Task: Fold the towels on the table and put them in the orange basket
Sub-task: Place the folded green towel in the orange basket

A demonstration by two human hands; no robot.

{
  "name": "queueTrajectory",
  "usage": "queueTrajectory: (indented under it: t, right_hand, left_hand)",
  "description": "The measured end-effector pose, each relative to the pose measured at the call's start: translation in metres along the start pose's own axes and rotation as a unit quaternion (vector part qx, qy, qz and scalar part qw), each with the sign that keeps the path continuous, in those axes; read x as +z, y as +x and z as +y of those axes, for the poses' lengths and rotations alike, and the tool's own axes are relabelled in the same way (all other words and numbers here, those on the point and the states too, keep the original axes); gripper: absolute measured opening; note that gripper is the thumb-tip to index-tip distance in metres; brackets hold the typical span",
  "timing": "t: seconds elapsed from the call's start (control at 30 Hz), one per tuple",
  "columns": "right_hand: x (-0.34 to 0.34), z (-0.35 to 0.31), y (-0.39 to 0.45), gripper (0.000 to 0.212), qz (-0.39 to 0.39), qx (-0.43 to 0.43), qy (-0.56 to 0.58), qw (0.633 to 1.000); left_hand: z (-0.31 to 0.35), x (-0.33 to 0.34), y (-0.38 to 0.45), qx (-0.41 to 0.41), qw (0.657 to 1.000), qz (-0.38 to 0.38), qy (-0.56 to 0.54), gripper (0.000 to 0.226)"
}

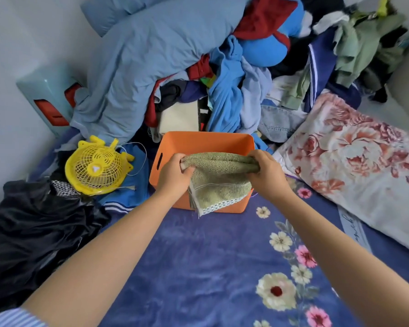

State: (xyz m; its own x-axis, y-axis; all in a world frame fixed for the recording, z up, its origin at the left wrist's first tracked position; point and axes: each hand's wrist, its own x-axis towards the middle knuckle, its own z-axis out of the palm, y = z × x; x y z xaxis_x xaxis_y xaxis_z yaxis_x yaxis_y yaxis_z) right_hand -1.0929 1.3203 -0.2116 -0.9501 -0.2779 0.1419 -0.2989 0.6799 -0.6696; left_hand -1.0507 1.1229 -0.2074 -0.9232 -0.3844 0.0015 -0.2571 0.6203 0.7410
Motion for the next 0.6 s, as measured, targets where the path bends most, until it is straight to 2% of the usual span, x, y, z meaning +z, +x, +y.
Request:
queueTrajectory:
  t: [0.1,0.27,0.43,0.6]
  right_hand:
    - [0.01,0.005,0.033,0.041,0.026,0.001,0.018,0.999]
    - [0.036,0.028,0.088,0.042,0.035,0.038,0.024,0.998]
    - [0.081,0.063,0.135,0.038,-0.038,0.116,0.032,0.992]
    - [0.131,0.108,0.167,0.038,-0.118,0.203,-0.028,0.972]
  left_hand:
    - [0.0,0.01,0.039,-0.023,0.998,0.014,-0.055,0.033]
    - [-0.019,0.039,0.111,-0.026,0.994,-0.028,-0.104,0.028]
    - [-0.058,0.083,0.162,-0.055,0.992,-0.074,-0.088,0.034]
    - [-0.099,0.138,0.193,-0.105,0.984,-0.146,0.006,0.037]
